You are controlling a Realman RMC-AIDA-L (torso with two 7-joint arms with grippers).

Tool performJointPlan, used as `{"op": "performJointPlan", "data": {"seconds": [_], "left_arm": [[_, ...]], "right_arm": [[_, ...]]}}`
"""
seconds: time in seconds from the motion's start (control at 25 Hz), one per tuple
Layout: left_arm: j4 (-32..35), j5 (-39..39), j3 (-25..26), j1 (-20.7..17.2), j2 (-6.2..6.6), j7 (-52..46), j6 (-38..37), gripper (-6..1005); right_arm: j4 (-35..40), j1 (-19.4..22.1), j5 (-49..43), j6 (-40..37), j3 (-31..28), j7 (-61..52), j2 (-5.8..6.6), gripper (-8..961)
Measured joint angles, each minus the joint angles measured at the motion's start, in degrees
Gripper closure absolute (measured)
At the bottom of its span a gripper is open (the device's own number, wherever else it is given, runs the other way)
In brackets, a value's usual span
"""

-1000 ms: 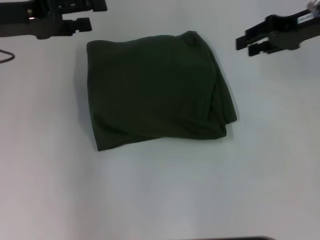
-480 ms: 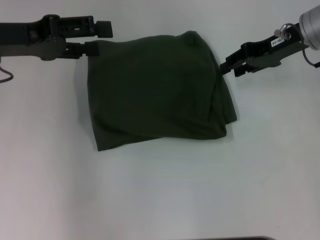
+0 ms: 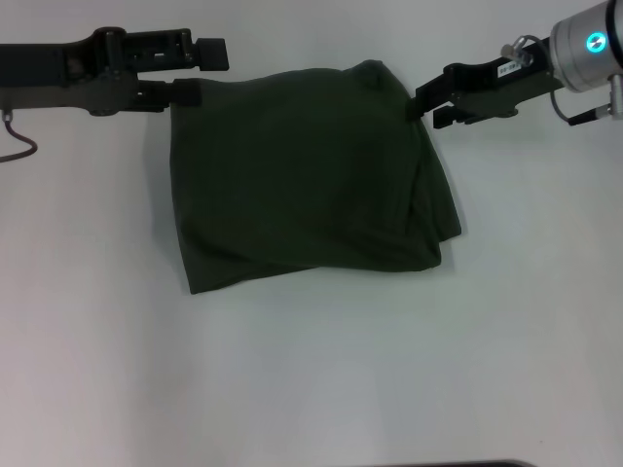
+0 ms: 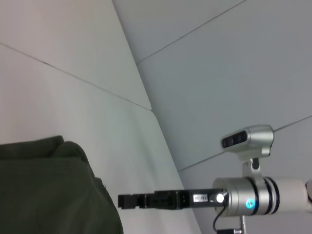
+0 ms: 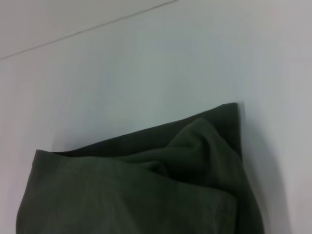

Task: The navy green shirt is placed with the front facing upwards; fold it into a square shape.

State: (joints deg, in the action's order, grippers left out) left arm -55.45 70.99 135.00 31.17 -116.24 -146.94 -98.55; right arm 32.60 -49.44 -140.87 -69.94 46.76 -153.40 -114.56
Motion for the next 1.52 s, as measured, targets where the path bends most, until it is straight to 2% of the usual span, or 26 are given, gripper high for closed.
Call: {"op": "performJointPlan", "data": {"seconds": [0.4, 0.72, 0.92, 1.16, 1.4, 1.52], "left_arm": [[0.09, 0.03, 0.24, -0.34, -0.20, 0.60, 1.25, 125], [0.32, 0.03, -0.22, 0.12, -0.42, 0.67, 1.36, 125], [1.15, 0.03, -0.26, 0.29, -0.44, 0.96, 1.65, 125], [1.64, 0.03, -0.21, 0.30, -0.42, 1.35, 1.70, 125], [1.67, 0.02, -0.23, 0.30, -0.39, 1.37, 1.85, 124], [1.67, 0.03, -0.34, 0.30, -0.39, 1.39, 1.96, 124]], "right_arm": [[-5.39, -0.55, 3.47, 5.00, 0.34, -0.56, -0.48, 485], [-5.73, -0.61, 4.15, 6.49, 0.24, 0.12, -0.95, 486], [-5.72, -0.20, 9.86, 5.62, 0.39, 3.94, -1.14, 584], [-5.49, -0.28, 9.85, 5.37, 0.76, 3.86, -1.18, 701], [-5.33, -0.25, 9.85, 5.28, 2.02, 3.23, -1.18, 931], [-5.26, -0.18, 9.86, 5.02, 2.00, 3.20, -0.90, 943]]}}
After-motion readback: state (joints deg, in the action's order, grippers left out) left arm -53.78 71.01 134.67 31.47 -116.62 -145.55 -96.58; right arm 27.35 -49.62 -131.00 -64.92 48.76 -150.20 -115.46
